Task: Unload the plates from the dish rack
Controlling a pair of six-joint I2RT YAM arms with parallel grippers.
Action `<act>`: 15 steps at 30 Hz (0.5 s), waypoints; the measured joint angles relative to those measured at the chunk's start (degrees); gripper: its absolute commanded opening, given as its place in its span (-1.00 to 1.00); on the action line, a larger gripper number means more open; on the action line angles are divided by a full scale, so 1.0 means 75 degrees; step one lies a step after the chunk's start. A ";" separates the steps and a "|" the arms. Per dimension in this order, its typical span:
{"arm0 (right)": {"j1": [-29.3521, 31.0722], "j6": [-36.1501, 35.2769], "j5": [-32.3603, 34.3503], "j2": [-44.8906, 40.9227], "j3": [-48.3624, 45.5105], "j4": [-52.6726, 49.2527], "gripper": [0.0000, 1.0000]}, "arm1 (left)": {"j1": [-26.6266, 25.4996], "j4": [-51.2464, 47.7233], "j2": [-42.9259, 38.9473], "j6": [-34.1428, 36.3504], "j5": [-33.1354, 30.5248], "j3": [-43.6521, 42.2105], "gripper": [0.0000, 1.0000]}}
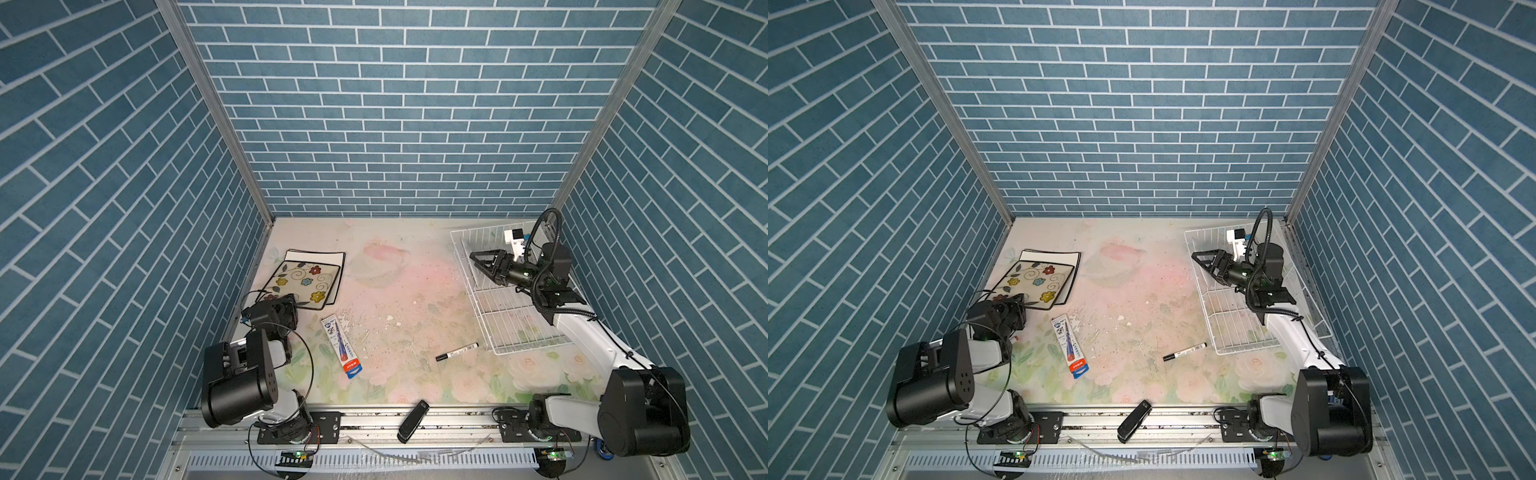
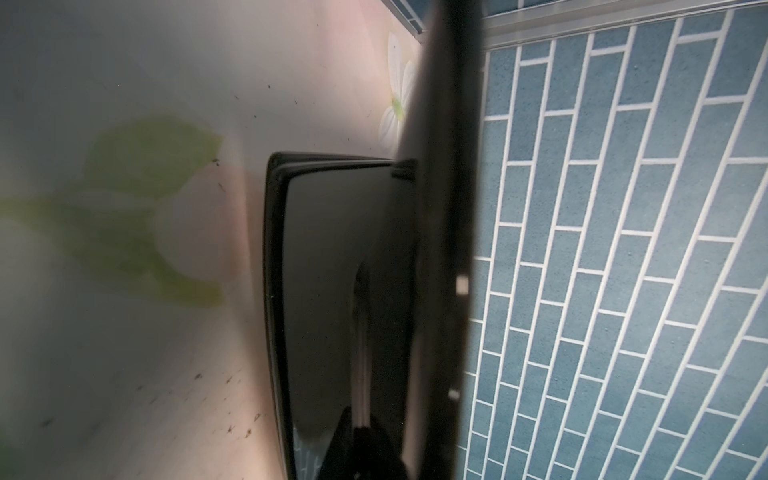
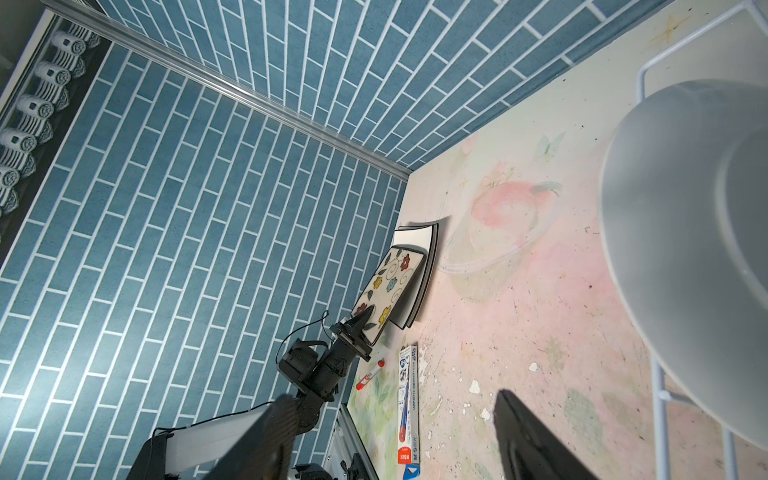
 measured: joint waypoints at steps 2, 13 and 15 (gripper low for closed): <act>-0.0015 0.0000 0.0000 0.0032 0.0000 0.0003 0.52 | -0.0006 -0.0038 0.0000 0.0020 -0.0020 0.0026 -0.65; -0.0041 0.0000 -0.0006 0.0082 0.0012 0.0012 0.52 | -0.0035 0.0067 0.0000 0.0035 -0.0023 0.0286 -0.31; -0.0041 0.0000 -0.0006 0.0082 0.0012 0.0012 0.52 | -0.0047 0.0067 0.0000 0.0041 -0.0023 0.0300 -0.24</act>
